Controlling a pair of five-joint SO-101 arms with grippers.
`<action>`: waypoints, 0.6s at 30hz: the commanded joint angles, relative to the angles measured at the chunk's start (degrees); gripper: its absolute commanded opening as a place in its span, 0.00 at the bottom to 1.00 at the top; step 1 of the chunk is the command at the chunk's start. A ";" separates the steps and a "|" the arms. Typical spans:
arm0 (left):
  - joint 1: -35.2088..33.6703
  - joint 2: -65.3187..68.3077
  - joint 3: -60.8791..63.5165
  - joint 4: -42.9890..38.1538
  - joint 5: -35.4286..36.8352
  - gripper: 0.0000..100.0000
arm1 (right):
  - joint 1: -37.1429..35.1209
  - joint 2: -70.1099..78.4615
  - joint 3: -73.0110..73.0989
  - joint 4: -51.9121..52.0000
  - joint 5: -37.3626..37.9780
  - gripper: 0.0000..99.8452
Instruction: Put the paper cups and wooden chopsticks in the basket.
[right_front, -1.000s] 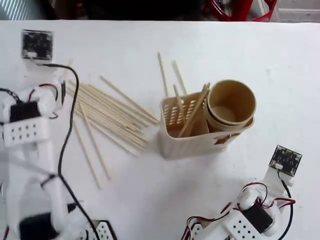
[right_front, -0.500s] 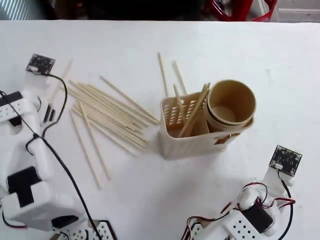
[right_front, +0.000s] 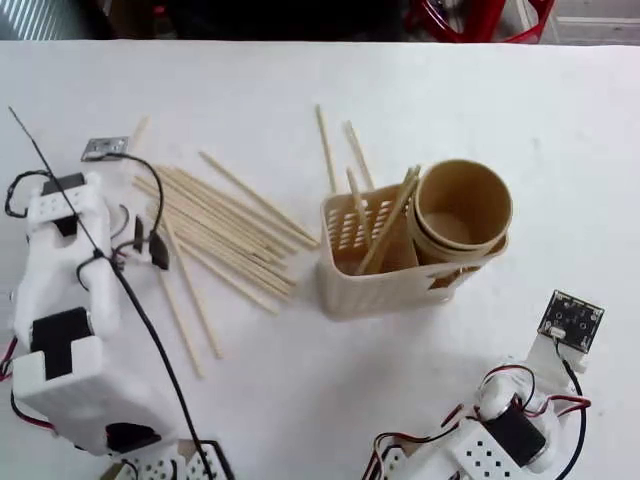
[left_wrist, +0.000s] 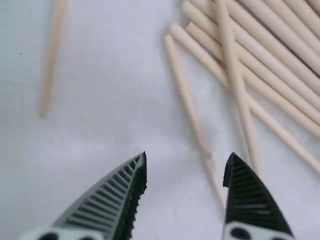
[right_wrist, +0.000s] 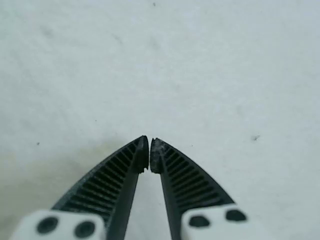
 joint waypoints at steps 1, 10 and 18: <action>2.59 -0.92 1.49 -4.22 2.29 0.26 | 0.48 -0.48 0.53 -0.57 -0.18 0.02; 6.11 -0.48 3.87 -7.65 5.71 0.26 | 0.48 -0.48 0.53 -0.57 -0.18 0.02; 6.55 -7.52 2.46 -2.37 7.30 0.26 | 0.48 -0.48 0.53 -0.57 -0.18 0.02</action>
